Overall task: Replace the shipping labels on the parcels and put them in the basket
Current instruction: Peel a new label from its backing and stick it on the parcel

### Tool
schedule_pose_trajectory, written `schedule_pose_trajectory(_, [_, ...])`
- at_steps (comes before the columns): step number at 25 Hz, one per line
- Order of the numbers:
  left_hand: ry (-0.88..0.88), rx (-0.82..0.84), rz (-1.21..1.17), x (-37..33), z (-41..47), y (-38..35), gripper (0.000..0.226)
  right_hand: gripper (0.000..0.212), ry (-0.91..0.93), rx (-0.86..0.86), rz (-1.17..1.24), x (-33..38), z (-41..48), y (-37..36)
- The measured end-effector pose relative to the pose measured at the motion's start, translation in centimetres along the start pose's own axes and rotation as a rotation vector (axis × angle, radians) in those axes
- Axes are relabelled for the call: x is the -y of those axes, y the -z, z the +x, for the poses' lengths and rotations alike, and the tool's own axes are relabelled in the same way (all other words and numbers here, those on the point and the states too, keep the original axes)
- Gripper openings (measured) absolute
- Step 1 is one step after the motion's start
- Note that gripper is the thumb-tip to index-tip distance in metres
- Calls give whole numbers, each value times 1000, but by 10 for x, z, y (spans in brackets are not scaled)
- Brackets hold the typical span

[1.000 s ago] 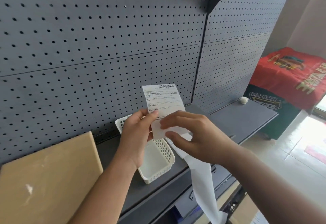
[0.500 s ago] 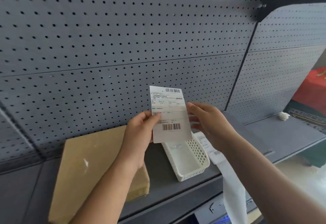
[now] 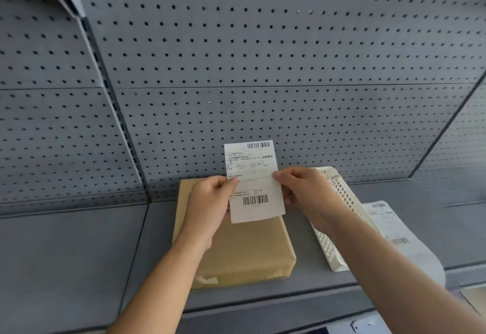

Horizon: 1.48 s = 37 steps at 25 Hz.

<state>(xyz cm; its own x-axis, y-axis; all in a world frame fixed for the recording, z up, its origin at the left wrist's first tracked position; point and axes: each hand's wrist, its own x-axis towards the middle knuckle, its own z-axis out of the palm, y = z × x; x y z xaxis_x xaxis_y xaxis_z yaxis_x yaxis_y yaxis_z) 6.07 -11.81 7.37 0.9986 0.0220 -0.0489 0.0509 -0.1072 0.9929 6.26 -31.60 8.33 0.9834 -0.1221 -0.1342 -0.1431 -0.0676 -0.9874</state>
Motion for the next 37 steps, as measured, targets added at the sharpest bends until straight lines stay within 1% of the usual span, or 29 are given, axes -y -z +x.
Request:
schedule_pose_trajectory(3, [-47,-56,203,16,7,20,28,25,-25,18,-57,-15,8,-21])
schedule_pose_trajectory(8, [-51,-62,465,41,14,39,29,21,-55,6,-240,-33,13,-44])
schedule_pose_trajectory(14, [-9,-46,704,62,20,47,31,19,-78,-24,-397,-53,15,-62])
schedule_pose_trajectory(18, [-6,-38,826,63,22,45,30,18,-71,-57,-468,-56,19,-65])
schedule_pose_trajectory(22, [-5,-38,885,63,26,42,31,17,-64,-59,-531,-56,20,-64])
schedule_pose_trajectory(29, [8,-13,900,58,26,40,35,17,-41,-46,-656,-55,23,-68])
schedule_pose_trajectory(37, [10,35,1010,60,36,37,33,16,-47,-38,-698,-55,28,-71])
